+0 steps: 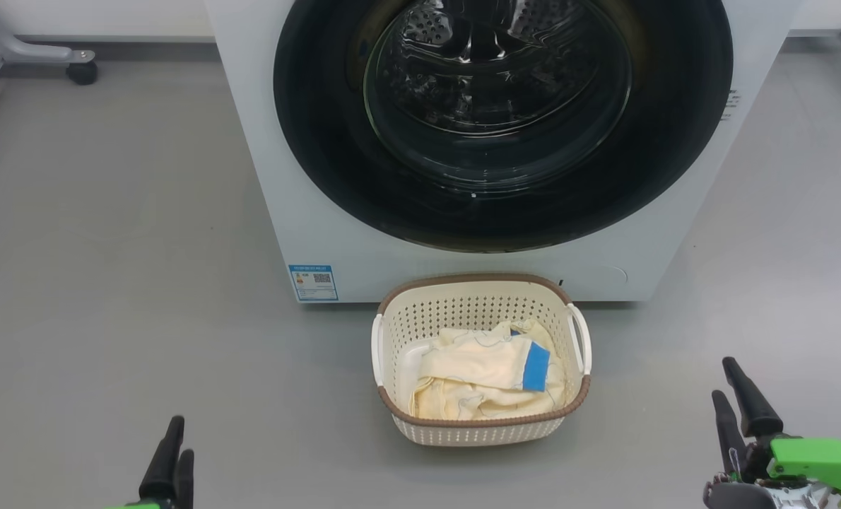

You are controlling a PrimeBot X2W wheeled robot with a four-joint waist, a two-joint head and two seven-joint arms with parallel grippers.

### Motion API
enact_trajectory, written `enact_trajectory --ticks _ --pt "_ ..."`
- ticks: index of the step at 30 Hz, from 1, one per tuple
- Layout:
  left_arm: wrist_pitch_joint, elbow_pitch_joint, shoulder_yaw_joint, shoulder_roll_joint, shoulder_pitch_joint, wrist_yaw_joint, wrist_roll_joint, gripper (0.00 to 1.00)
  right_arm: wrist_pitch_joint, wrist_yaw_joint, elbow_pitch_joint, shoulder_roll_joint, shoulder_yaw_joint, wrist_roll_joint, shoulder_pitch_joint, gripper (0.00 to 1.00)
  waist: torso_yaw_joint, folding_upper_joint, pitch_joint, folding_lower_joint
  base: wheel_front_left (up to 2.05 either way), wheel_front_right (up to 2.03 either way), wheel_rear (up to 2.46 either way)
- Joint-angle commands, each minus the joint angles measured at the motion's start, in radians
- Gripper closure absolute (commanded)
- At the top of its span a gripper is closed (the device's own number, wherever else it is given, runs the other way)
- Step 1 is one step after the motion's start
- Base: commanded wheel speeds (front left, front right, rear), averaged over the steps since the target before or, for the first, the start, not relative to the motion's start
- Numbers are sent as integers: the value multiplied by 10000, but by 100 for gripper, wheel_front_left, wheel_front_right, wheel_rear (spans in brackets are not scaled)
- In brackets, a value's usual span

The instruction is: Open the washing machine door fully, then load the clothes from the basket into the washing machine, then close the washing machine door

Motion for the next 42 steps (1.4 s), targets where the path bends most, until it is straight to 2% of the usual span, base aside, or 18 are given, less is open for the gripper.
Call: enact_trajectory --ticks 1,12,21,42 --pt "-60 -388 61 122 -412 -29 106 0 -123 -5 -401 -197 24 -102 -381 0 -1 0 1 0 0 0 0" --pt "-412 -482 43 141 -448 -37 1012 0 -477 -8 -791 -203 -57 -1391 -389 0 -7 0 36 0 0 0 0" --pt "-647 -635 41 153 -445 -42 2516 0 -714 -10 -1081 -301 -23 -2770 -384 0 -5 0 54 0 0 0 0" --pt "-1264 -1294 181 185 -332 -57 5748 0 -1333 -15 -1520 -744 627 -6938 -267 0 1 0 128 0 0 0 0"
